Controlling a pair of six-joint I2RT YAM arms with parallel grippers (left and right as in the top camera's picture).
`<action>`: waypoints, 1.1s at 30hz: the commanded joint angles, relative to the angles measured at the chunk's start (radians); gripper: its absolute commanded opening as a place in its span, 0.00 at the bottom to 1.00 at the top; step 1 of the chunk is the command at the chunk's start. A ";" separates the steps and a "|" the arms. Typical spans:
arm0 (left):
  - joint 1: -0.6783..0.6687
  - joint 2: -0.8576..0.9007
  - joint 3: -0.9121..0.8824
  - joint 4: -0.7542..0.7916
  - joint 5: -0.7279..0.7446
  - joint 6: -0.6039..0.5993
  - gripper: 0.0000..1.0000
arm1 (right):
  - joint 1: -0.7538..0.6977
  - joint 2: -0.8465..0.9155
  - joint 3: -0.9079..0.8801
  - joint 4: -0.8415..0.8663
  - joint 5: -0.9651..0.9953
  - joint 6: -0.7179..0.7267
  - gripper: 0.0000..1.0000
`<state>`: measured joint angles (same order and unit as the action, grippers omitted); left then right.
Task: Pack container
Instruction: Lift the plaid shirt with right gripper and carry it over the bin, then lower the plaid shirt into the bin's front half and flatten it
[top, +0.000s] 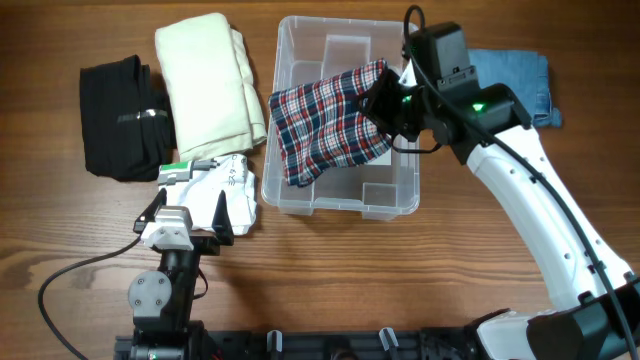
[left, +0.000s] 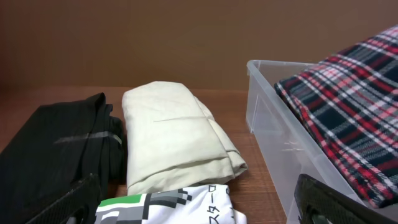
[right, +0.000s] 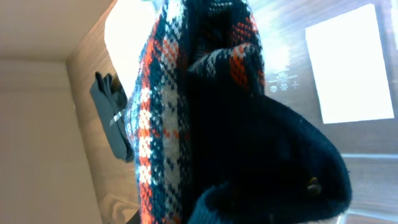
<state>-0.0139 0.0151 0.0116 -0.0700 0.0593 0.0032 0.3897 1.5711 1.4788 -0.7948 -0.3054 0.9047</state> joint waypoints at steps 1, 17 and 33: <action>-0.003 0.001 -0.006 0.000 0.019 0.016 1.00 | 0.013 -0.002 -0.027 0.013 0.051 0.091 0.04; -0.003 0.001 -0.006 0.000 0.019 0.016 1.00 | 0.047 0.012 -0.103 0.072 0.103 0.146 0.04; -0.003 0.001 -0.006 0.000 0.019 0.016 1.00 | 0.097 0.018 -0.245 0.175 0.171 0.190 0.05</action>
<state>-0.0139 0.0151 0.0116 -0.0700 0.0593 0.0032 0.4801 1.5871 1.2491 -0.6426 -0.1497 1.1152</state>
